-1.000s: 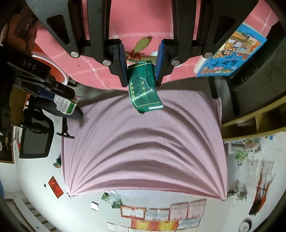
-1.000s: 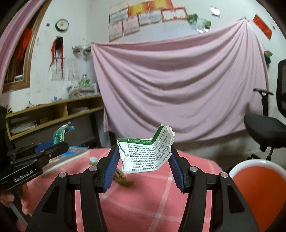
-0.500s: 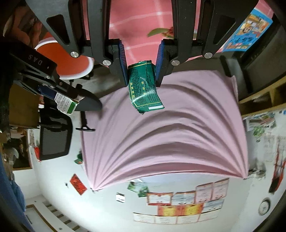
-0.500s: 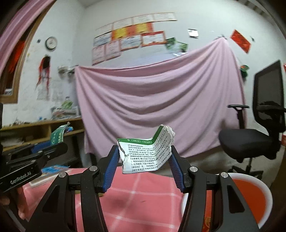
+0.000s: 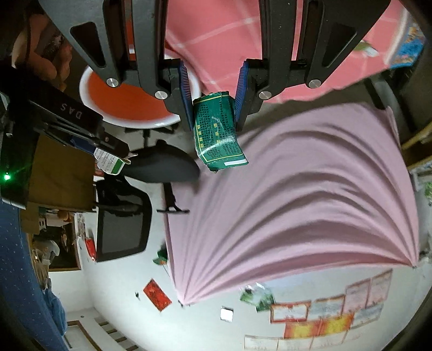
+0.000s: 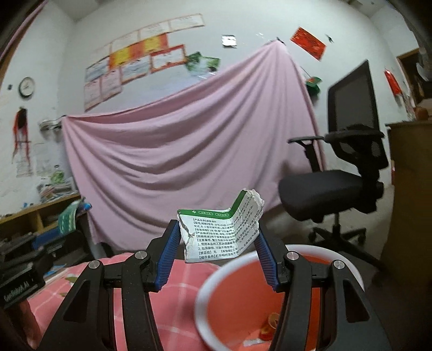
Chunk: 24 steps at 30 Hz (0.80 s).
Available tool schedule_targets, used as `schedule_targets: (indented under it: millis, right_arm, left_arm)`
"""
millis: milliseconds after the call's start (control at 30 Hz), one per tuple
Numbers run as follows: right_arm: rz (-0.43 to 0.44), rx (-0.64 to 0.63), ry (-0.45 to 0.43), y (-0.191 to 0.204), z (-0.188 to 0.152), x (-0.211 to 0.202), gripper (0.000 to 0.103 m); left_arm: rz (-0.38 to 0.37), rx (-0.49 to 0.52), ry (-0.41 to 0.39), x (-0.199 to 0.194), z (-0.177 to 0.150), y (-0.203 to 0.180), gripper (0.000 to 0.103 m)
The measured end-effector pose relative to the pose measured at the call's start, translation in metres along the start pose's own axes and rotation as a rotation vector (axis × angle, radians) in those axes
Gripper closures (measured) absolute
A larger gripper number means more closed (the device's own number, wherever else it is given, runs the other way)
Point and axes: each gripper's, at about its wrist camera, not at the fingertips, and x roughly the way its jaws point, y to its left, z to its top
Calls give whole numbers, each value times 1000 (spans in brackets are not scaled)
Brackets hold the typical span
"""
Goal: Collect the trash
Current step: 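Carry the green packet and white box over the orange bucket with both tools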
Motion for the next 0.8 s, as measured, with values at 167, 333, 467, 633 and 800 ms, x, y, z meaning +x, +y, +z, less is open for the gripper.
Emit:
schedule_targets:
  millis: [167, 333, 467, 633, 800]
  right_arm:
    - [-51, 59, 68, -21, -5, 13, 50]
    - [-70, 78, 102, -29, -7, 17, 50]
    - [-87, 94, 134, -34, -9, 20, 49]
    - [-102, 124, 160, -46, -11, 23, 48]
    - [-117, 141, 181, -56, -12, 23, 47]
  left_arm:
    - [-52, -35, 117, 37, 3, -17, 78]
    - [-104, -58, 201, 64, 7, -31, 78]
    - [-131, -78, 258, 83, 8, -38, 78]
    - [-165, -107, 331, 105, 10, -46, 78]
    - [-186, -115, 373, 113, 6, -49, 78]
